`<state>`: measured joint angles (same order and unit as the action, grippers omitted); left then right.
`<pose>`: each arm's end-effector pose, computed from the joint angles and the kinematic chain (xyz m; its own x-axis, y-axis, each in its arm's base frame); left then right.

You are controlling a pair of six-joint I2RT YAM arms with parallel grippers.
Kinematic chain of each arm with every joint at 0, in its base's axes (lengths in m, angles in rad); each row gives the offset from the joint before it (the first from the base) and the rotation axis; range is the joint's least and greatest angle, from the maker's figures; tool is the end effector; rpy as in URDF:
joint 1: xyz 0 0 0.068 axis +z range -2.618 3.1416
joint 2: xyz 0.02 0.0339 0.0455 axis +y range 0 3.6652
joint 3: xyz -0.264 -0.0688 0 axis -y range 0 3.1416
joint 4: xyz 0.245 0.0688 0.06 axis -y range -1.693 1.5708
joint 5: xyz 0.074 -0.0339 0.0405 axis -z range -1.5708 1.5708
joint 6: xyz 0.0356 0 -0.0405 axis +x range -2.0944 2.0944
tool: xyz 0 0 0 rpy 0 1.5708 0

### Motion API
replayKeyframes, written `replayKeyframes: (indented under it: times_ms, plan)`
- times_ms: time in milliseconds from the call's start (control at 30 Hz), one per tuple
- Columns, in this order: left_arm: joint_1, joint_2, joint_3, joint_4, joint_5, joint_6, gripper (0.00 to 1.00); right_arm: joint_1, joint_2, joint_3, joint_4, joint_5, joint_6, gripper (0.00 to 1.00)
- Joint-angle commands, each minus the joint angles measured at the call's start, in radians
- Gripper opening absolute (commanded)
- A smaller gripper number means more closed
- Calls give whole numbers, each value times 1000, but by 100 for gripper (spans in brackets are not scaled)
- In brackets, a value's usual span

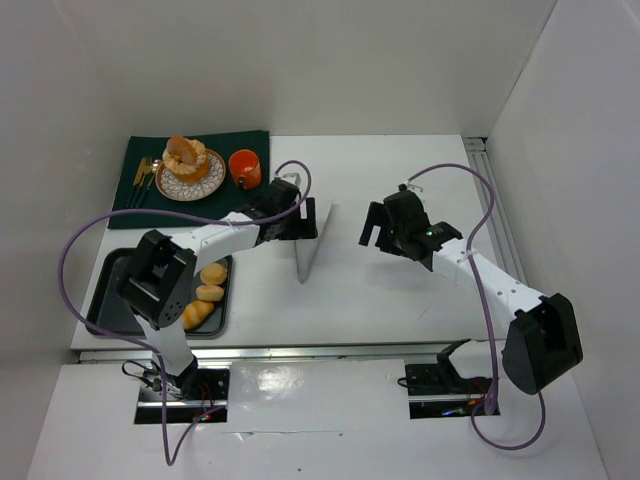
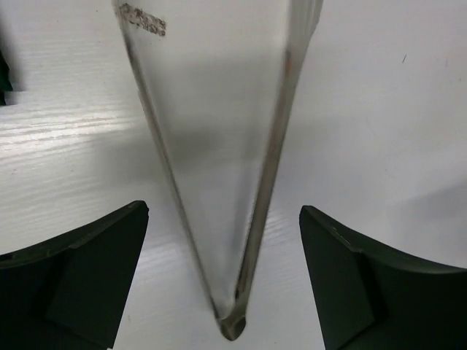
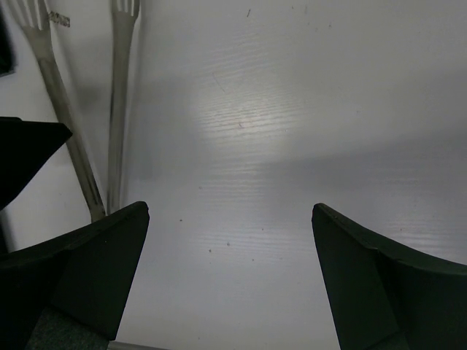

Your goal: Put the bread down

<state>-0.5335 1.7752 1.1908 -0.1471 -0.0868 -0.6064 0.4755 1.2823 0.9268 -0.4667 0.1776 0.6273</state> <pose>0.3395 -0.1969 0.2138 -0.7297 -0.2284 -0.6445 0.0429 0.9254 -0.3765 0.2426 0.1179 0.2577 -0.7291 0.2744 -0.6270 0.1041 0.9499 0.2947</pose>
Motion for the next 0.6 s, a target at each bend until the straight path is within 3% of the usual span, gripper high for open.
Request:
replayKeyframes:
  times_ms: [0, 300, 433, 567]
  plan:
    - [-8, 4, 82, -43, -62, -23, 98, 11, 3, 24, -18, 13, 2, 100]
    - [-8, -143, 357, -388, -148, 94, 99, 11, 23, 86, -62, 117, 2, 100]
    - [-8, -255, 377, -497, -203, 126, 99, 2, 12, 73, -81, 137, 28, 100]
    - [12, -374, 291, -519, -243, 137, 99, 2, -6, 37, -81, 180, 103, 100]
